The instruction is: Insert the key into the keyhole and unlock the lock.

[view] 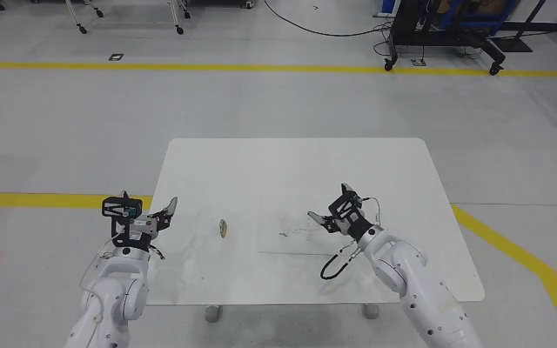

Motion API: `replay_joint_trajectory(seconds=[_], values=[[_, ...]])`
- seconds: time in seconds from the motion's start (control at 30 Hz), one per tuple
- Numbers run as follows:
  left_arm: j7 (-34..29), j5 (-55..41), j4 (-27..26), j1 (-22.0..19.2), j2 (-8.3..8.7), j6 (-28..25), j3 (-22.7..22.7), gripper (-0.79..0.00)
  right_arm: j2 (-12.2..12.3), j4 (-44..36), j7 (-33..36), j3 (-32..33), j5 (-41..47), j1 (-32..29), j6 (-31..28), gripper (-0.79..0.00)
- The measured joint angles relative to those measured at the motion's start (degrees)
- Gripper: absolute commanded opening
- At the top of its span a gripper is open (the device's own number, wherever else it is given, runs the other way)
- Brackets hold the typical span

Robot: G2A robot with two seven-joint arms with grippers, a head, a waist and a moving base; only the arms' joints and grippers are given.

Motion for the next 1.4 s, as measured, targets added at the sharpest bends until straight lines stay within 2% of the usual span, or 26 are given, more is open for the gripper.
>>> replay_joint_trajectory(seconds=[0.4, 0.6, 0.7, 0.8, 0.9, 0.97, 1.03, 1.17, 1.23, 1.4], values=[[0.00, 0.00, 0.00, 0.00, 0.00, 0.00, 0.00, 0.000, -0.06, 0.18, 0.15, -0.80, 0.15, 0.20, -1.14, 0.000], [0.00, 0.00, 0.00, 0.00, 0.00, 0.00, 0.00, 0.000, -0.67, 5.92, -2.19, -7.25, 2.13, 6.94, -16.59, 0.000], [0.00, 0.00, 0.00, 0.00, 0.00, 0.00, 0.00, 0.000, -0.90, 9.07, -2.97, -10.54, -1.19, 10.67, -22.83, 0.000], [0.00, 0.00, 0.00, 0.00, 0.00, 0.00, 0.00, 0.000, -0.92, 11.00, -4.01, -13.57, -7.58, 13.06, -26.55, 0.000], [0.00, 0.00, 0.00, 0.00, 0.00, 0.00, 0.00, 0.000, -0.99, 12.07, -3.38, -15.65, -12.64, 14.35, -26.38, 0.000], [0.00, 0.00, 0.00, 0.00, 0.00, 0.00, 0.00, 0.000, -1.07, 12.52, -3.21, -16.41, -14.08, 14.72, -25.56, -0.022], [0.00, 0.00, 0.00, 0.00, 0.00, 0.00, 0.00, 0.000, -1.10, 12.91, -2.57, -16.72, -14.79, 15.00, -24.88, -0.083], [0.00, 0.00, 0.00, 0.00, 0.00, 0.00, 0.00, 0.000, -1.25, 13.79, 0.19, -17.58, -16.13, 15.72, -23.51, -0.077], [0.00, 0.00, 0.00, 0.00, 0.00, 0.00, 0.00, 0.000, -1.42, 14.20, 1.16, -18.26, -16.37, 16.30, -23.53, -0.111], [0.00, 0.00, 0.00, 0.00, 0.00, 0.00, 0.00, 0.000, -1.86, 15.94, 2.11, -19.54, -16.33, 18.06, -23.15, -0.382]])
